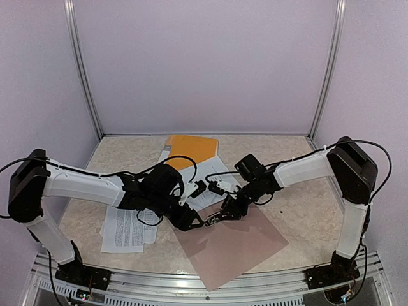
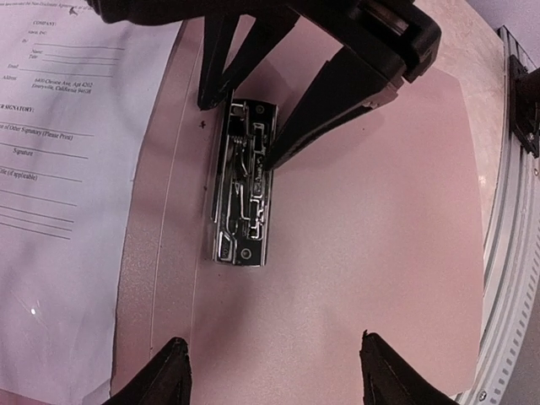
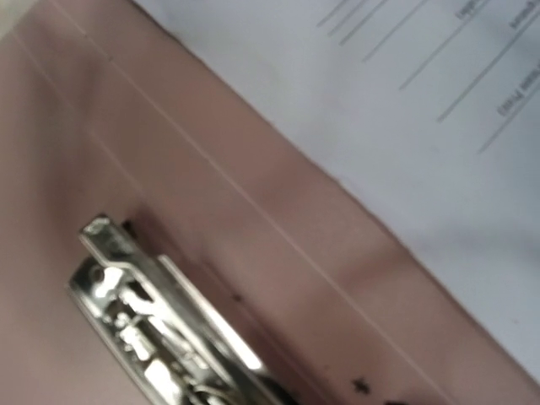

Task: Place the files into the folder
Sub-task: Hold the spring clip on the folder from the folder.

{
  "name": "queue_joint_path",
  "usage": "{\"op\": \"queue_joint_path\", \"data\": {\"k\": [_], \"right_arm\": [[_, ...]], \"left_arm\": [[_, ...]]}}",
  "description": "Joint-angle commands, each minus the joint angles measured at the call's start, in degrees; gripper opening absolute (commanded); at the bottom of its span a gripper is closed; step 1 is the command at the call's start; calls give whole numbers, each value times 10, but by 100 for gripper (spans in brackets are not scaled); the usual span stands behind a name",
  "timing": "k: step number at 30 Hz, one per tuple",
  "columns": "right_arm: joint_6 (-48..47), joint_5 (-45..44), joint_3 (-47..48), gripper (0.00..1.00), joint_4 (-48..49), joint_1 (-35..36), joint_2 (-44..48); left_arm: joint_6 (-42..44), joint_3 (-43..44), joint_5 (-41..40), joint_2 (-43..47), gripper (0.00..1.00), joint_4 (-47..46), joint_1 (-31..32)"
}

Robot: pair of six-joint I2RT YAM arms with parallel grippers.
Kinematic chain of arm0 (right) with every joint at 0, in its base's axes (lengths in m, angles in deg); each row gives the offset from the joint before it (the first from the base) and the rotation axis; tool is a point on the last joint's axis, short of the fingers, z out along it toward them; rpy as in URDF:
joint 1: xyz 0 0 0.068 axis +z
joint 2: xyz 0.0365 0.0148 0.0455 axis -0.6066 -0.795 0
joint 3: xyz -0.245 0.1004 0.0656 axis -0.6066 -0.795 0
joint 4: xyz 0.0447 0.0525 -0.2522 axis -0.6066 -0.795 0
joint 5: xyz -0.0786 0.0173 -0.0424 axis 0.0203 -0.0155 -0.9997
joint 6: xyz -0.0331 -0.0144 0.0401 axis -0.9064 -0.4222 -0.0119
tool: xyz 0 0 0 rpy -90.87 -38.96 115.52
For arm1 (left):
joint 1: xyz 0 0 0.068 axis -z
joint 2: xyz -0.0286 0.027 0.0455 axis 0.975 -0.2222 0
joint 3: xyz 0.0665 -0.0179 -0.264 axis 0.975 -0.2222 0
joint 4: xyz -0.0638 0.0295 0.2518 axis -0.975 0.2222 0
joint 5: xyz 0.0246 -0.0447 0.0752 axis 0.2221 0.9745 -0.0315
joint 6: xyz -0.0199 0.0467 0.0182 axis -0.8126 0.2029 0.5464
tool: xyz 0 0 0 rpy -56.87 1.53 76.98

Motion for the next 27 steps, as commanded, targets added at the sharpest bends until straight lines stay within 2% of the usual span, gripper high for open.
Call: {"op": "queue_joint_path", "data": {"k": [1, 6, 11, 14, 19, 27], "right_arm": [[-6, -44, -2, 49, -46, 14, -12], [2, -97, -15, 39, -51, 30, 7], [12, -110, -32, 32, -39, 33, 21], [15, -104, -40, 30, -28, 33, 20], [22, -85, -46, 27, -5, 32, 9], [19, -85, -46, 26, 0, 31, 10]], "left_arm": [[-21, -15, -15, 18, 65, -12, -2], [-42, -21, -18, 13, 65, -15, -2], [-83, -23, -14, 3, 62, -32, -1], [-89, -14, -3, -13, 55, -41, 5], [-66, 23, -24, -67, 36, -25, 11], [-94, 28, -66, -87, 29, -43, -1]]}}
